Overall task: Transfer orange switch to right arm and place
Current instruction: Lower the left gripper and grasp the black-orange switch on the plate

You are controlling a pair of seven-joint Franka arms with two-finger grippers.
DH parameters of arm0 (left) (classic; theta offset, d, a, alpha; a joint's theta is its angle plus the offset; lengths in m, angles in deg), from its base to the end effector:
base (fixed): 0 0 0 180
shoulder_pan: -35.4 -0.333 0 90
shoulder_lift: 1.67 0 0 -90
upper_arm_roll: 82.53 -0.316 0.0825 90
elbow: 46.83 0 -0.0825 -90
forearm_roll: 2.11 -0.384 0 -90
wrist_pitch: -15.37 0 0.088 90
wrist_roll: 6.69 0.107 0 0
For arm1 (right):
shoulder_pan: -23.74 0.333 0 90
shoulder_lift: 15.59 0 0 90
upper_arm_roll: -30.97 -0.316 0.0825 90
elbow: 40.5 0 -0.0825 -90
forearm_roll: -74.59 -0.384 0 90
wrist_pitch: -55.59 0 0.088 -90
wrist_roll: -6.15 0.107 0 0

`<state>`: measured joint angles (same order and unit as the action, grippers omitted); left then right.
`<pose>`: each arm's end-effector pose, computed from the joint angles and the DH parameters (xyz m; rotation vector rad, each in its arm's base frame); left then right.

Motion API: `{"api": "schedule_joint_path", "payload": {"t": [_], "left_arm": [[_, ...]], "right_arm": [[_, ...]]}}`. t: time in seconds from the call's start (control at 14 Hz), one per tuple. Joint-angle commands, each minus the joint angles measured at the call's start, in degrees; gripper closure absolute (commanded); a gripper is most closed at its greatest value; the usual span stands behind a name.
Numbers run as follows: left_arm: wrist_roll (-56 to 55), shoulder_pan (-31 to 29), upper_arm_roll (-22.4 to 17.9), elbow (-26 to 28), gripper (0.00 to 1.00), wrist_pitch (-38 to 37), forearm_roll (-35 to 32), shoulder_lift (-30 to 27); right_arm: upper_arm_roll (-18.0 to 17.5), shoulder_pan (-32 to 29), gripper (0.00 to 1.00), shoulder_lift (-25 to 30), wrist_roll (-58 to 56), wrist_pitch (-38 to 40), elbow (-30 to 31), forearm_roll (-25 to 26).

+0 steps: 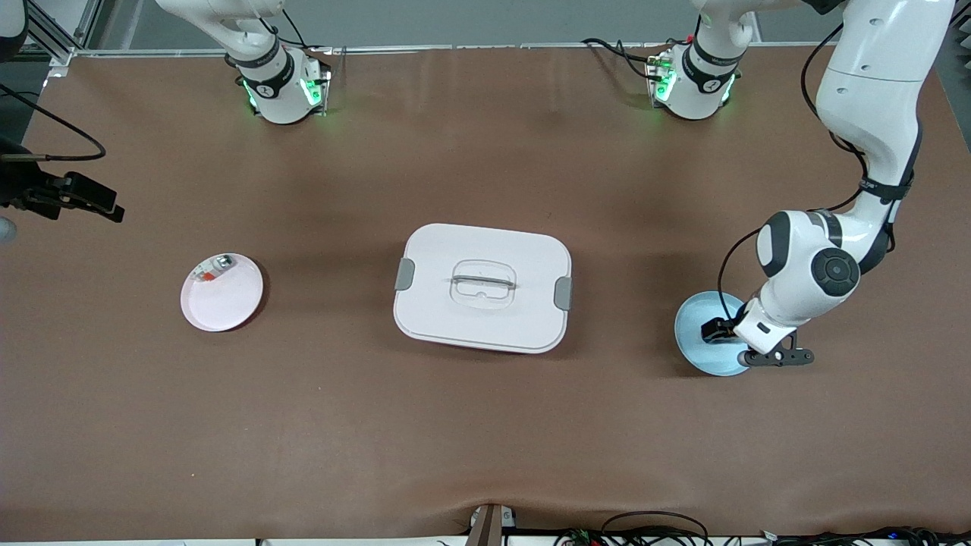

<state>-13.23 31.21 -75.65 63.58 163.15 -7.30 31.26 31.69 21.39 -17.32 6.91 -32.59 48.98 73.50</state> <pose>0.6324 -0.0280 0.1972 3.1193 0.0224 0.1278 0.5592 -0.0278 0.6093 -3.1191 0.1041 0.0819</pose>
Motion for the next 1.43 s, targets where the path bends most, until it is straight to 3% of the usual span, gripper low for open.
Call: {"api": "schedule_joint_path", "payload": {"t": [0.0, 0.71, 0.86, 1.14, 1.21, 1.36], "left_arm": [[-0.1, 0.2, 0.1, -0.2, 0.0, 0.8, 0.4, 0.1], [-1.7, 0.9, 0.2, 1.6, 0.0, 0.7, 0.5, 0.5], [-1.5, 0.9, 0.2, 1.8, 0.23, 0.6, 0.5, 0.5], [-1.3, 0.9, 0.2, 2.2, 0.94, -0.5, 0.5, -0.8], [-1.3, 0.8, 0.2, 2.1, 1.0, -1.5, 0.5, -2.1], [-1.4, 0.9, 0.5, 1.8, 1.0, -5.3, 0.5, -5.0]], "right_arm": [[-0.8, -1.0, 0.0, -0.4, 0.1, 0.9, -1.1, 0.7], [-0.8, -1.0, 0.0, -0.4, 0.1, 0.9, -1.1, 0.6], [-0.7, -1.0, 0.0, -0.4, 0.1, 1.0, -1.2, 0.7], [-0.7, -1.0, 0.0, -0.4, 0.1, 1.0, -1.2, 0.6], [-0.7, -0.9, 0.0, -0.4, 0.1, 1.0, -1.2, 0.6], [-0.7, -0.9, 0.0, -0.4, 0.1, 1.0, -1.2, 0.6]]}}
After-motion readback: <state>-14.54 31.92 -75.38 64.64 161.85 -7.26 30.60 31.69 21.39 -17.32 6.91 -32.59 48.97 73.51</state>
